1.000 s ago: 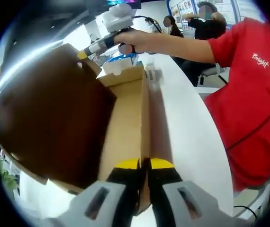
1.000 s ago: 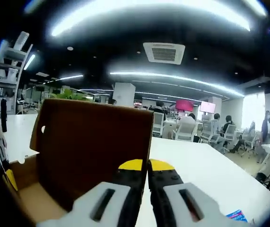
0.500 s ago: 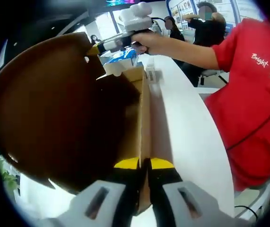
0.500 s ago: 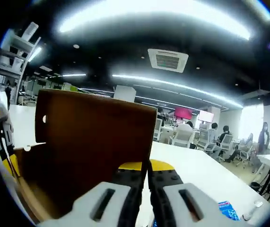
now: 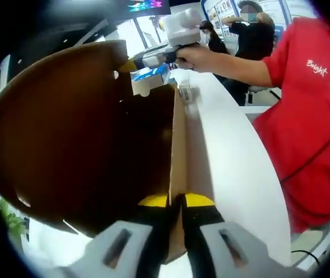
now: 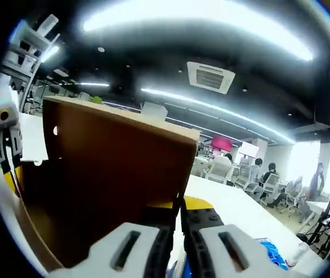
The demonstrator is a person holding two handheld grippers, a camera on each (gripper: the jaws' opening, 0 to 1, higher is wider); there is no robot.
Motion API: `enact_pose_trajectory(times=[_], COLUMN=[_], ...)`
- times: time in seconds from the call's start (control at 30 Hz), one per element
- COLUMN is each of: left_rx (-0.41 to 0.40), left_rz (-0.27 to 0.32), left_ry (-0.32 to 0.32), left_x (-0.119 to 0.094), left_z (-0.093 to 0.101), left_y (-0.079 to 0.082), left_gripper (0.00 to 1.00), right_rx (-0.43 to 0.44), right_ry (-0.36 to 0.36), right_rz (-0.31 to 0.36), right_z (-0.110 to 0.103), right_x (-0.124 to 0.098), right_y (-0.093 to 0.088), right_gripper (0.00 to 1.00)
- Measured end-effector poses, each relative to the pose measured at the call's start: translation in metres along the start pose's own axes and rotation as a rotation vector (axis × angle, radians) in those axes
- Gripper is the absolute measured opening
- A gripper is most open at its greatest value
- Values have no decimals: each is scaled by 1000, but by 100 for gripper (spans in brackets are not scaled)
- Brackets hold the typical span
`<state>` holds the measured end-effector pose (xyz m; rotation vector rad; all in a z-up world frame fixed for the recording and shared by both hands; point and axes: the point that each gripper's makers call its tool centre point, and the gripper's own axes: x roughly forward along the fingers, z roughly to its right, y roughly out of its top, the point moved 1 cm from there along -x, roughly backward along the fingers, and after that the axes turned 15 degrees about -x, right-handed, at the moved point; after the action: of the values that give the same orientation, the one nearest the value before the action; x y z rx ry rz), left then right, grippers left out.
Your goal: Operate the shoe box by opening the lid, removing the specified soft item, and placing it in the target area until the item is outside and the box remains undamaged.
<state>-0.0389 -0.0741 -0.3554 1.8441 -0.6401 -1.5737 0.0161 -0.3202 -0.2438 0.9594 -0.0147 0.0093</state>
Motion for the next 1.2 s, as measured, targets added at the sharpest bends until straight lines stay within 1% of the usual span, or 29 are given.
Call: enact_pose_trajectory(times=[0.07,0.1,0.17,0.23,0.37,0.43,0.5,0.53,0.57,0.63,0.67,0.7,0.77,0.8,0.83,0.87,0.9,0.93,0.97,1.0,1.03,1.07,1.1,1.13,1.17,1.2], left_rx=[1,6,7,32,40,36,40,22,14,-1,-26,-32,-65,-69,-73,-81,-120,-158,-202,-223,-257,-315,-346,-356,-406,-446], left_rz=[9,17,46,65,72,76,81,85,94,108,123,133,156,161,173,180,190,211,245,276,306,339,378,391,437,455], left_ry=[2,6,22,42,53,59,75,97,105,110,120,122,132,136,151,161,171,159,131,130,146,139,131,134,172,163], left_x=[-1,-1,-2,-2,-1,-1,0,0,0,-1,-2,-3,-3,-4,-4,-5,-7,-8,-11,-14,-19,-24,-31,-33,-41,-44], left_z=[1,-1,0,0,-1,-2,-3,-6,-6,-7,-9,-10,-11,-11,-11,-12,-11,-8,-4,-4,-6,-5,-3,-3,-7,-5], left_y=[2,-1,1,2,3,4,4,4,4,3,2,2,3,2,2,1,1,3,7,10,13,15,18,19,21,21], left_gripper=[7,8,8,9,9,10,10,11,12,13,14,15,16,17,18,18,19,19,19,20,21,23,25,27,33,39], right_rx=[-12,-12,-5,-5,-15,-26,-40,-43,-41,-52,-67,-86,-83,-90,-110,-108,-95,-94,-110,-113,-114,-122,-132,-131,-138,-145], right_ry=[2,4,7,7,4,14,15,17,17,16,9,1,0,-4,-4,0,9,10,10,7,5,5,4,4,6,7], right_rz=[-9,-12,-17,-22,-27,-36,-39,-40,-43,-45,-47,-49,-55,-56,-54,-56,-53,-50,-51,-54,-54,-51,-51,-50,-52,-51], right_z=[-1,-2,-4,-5,-10,-14,-16,-16,-16,-17,-17,-17,-18,-18,-18,-19,-19,-19,-20,-20,-20,-21,-21,-21,-21,-21], right_x=[-2,-4,-6,-9,-13,-15,-15,-14,-14,-13,-14,-14,-14,-15,-15,-15,-16,-17,-17,-17,-17,-17,-17,-17,-17,-18], right_y=[-2,-5,-6,-7,-13,-17,-19,-20,-21,-22,-21,-21,-21,-20,-20,-21,-21,-20,-20,-20,-20,-20,-21,-21,-22,-22], right_gripper=[0,0,0,0,0,0,0,0,0,0,0,0,0,0,1,1,1,1,1,1,1,1,1,1,1,1])
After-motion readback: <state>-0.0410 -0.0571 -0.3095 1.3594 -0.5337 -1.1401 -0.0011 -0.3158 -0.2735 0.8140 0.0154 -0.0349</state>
